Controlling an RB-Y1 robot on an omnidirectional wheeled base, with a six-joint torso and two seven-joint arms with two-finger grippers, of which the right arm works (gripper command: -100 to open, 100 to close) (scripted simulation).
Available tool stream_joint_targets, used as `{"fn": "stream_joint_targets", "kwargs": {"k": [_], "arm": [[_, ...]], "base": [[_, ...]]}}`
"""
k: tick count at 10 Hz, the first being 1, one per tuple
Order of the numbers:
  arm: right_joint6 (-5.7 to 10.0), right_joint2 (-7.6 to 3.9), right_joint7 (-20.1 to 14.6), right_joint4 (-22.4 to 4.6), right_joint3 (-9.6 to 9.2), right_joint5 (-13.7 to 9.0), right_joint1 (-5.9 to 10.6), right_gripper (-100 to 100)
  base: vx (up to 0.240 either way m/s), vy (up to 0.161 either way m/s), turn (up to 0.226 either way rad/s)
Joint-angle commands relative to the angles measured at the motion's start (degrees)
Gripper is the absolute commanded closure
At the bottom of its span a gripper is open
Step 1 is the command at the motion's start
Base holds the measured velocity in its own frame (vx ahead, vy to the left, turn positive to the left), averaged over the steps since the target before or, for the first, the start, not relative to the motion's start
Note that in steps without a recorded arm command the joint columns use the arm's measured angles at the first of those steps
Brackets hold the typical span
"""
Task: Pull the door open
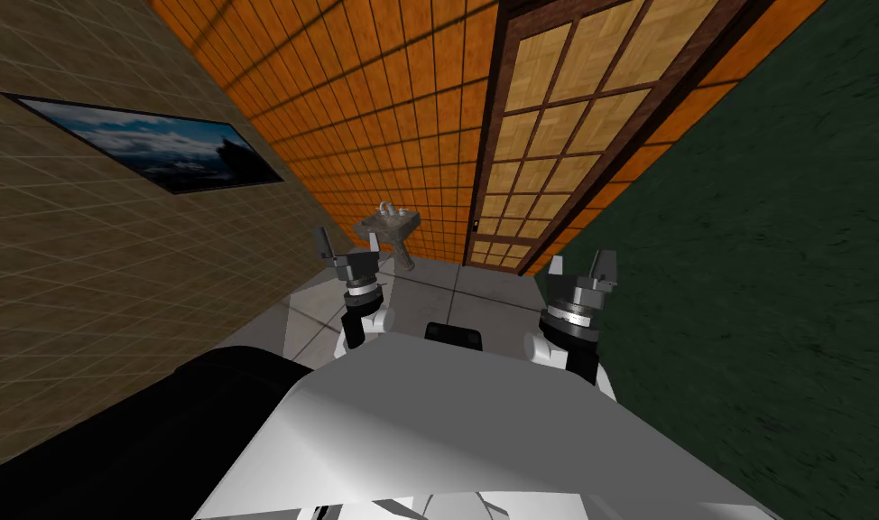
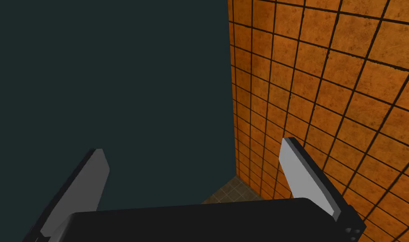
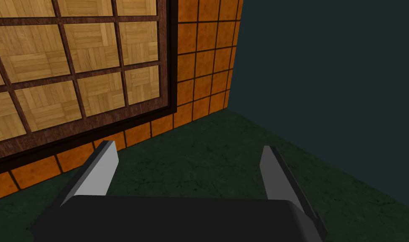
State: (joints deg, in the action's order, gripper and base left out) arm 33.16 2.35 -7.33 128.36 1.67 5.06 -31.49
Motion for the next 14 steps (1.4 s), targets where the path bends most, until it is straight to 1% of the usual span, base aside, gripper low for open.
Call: {"fn": "stream_joint_targets", "kwargs": {"k": [1, 3, 4, 5, 9, 14], "arm": [[0.37, -0.55, -1.0, -1.6, 0.17, -0.8, 0.64, -100], [1.01, -1.4, -2.8, -4.5, 0.48, -2.2, 1.77, -100], [1.19, -1.63, -3.2, -5.3, 0.56, -2.6, 2.08, -100], [1.66, -2.18, -4.5, -7.3, 0.78, -3.7, 2.89, -100], [2.72, -3.34, -7.4, -12.0, 1.28, -6.0, 4.74, -100], [4.37, -4.89, -11.9, -19.3, 2.05, -9.6, 7.61, -100]], "base": [[0.04, 0.002, 0.067], [0.082, -0.009, 0.117], [0.086, -0.008, 0.087], [0.102, 0.001, 0.116], [0.085, -0.005, 0.089], [0.08, -0.017, 0.1]]}}
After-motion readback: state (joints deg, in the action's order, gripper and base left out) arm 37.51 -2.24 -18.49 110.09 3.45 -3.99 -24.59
